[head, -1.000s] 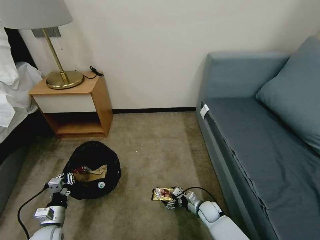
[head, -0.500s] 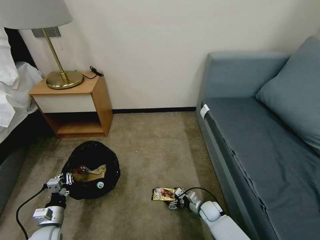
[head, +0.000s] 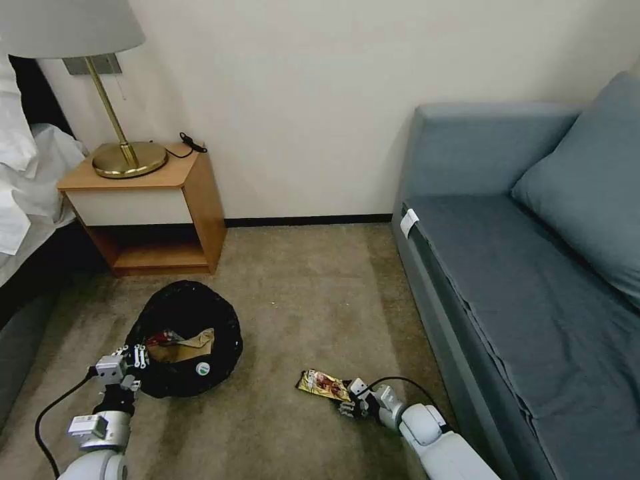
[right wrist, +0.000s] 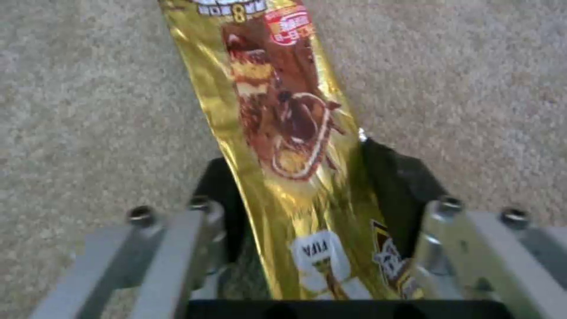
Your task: Pick up the trash bin, then pick up the garbage on the floor and place it into the trash bin.
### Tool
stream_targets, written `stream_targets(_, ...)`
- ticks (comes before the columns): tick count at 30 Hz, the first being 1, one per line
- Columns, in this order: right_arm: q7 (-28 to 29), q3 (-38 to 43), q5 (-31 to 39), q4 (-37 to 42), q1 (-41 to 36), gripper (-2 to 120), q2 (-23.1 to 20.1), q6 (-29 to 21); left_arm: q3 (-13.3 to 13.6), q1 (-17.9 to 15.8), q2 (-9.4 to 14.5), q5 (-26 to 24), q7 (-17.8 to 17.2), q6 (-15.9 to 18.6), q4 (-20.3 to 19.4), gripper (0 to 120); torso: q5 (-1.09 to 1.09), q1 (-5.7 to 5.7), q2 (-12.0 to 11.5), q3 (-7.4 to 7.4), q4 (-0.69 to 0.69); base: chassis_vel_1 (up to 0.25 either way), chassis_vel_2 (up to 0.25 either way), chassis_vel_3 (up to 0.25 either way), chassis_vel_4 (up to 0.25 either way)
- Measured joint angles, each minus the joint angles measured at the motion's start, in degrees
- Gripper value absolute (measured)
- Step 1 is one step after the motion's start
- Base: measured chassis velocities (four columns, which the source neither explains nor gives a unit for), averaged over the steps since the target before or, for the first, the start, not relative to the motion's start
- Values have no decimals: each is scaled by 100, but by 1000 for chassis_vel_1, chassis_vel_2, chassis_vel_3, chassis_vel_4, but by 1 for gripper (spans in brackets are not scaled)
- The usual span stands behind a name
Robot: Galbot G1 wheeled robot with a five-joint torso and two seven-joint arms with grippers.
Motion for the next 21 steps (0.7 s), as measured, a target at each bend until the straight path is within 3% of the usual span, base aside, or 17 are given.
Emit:
stream_targets(2,0,0,0,1,2,39,0,-1,-2,4,1,0,0,-9,5,5,0,0,0,0,0,0,0,0,0)
stream_targets(4,2,0,-1,12,4,26,3,-2,-2,27,0,-1,8,-40,24,5,-1,0,0,0,0,0,0,0,0)
stream_targets(9,2,5,-10,23,4,11,5,-4,0,29,-3,0,14,-52,28,5,-1,0,0,0,0,0,0,0,0)
stream_targets(11,2,24,-25,25,-1,1,9,-5,2,27,-3,1,18,-52,28,5,-1,0,0,0,0,0,0,0,0)
stream_targets(21,-18,112,-127,30,-6,0,24,29,15,27,-2,12,26,-66,28,5,-1,0,0,0,0,0,0,0,0)
